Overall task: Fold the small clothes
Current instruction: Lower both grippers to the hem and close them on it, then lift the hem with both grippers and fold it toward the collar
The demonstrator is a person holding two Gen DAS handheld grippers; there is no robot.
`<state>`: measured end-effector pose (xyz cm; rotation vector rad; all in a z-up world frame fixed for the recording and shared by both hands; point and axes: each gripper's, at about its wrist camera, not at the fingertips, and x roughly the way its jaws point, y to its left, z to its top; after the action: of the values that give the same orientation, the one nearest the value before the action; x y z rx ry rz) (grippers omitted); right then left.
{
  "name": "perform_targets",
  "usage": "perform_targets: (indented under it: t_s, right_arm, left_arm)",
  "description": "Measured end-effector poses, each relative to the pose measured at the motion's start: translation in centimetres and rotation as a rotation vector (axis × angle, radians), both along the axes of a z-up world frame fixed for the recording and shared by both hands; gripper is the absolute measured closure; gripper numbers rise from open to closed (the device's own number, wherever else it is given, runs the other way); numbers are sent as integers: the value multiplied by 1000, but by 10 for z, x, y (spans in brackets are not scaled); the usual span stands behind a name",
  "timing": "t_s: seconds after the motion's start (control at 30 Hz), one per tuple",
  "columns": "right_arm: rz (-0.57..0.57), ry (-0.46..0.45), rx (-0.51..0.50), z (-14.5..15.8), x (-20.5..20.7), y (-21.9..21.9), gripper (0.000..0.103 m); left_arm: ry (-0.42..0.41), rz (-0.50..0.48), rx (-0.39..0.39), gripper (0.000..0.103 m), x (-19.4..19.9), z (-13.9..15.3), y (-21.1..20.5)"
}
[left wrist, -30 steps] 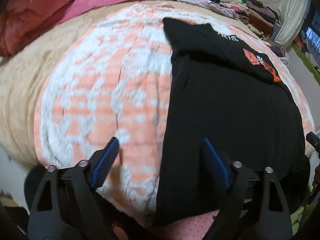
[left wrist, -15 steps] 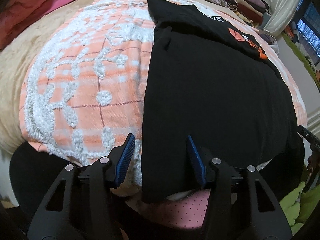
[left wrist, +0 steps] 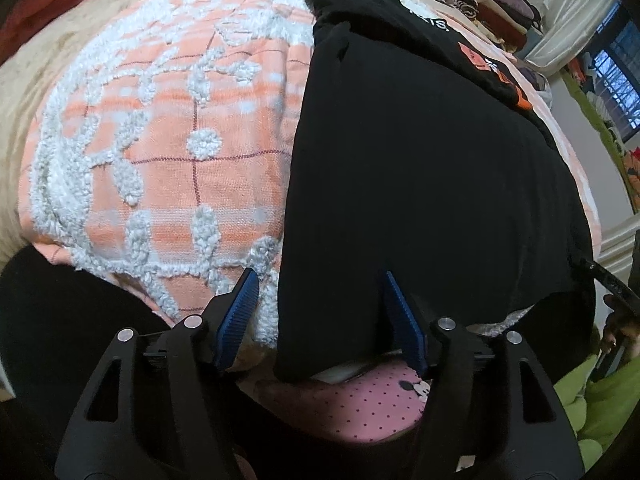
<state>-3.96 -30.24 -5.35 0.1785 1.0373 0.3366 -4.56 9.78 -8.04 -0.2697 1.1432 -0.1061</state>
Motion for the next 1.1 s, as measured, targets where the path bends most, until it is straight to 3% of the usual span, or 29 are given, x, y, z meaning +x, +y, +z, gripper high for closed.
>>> perform_targets:
  t_s: [0.03, 0.07, 0.1, 0.13, 0.27, 0.5, 0.6, 0.8, 1.1]
  right_arm:
    - [5, -13, 20, 4, -1, -1, 96]
    - [6, -23, 29, 7, 0, -1, 96]
    - [7, -34, 42, 11, 0, -1, 96]
    - [9, -40, 51, 14, 1, -1, 97]
    - [15, -88, 92, 31, 4, -1, 97]
    - [-35, -178, 161, 63, 16, -13, 97]
    - [-41, -222, 194, 78, 23, -16, 97]
    - [-50, -308, 211, 107, 45, -16, 97]
    - [-78, -386, 239, 133, 88, -17, 97]
  left_arm:
    - [1, 3, 6, 56, 0, 0, 0]
    - [-1, 7, 21, 68, 0, 2, -1]
    - [-10, 4, 22, 90, 0, 4, -2]
    - [-12, -17, -24, 98, -1, 6, -3]
    - [-30, -42, -1, 98, -3, 15, -9]
    - [-129, -30, -64, 99, 7, 54, 4]
    - [-183, -15, -97, 99, 22, 74, 11]
    - [-281, 15, -88, 99, 48, 104, 8]
    - [-356, 77, -123, 99, 99, 130, 15]
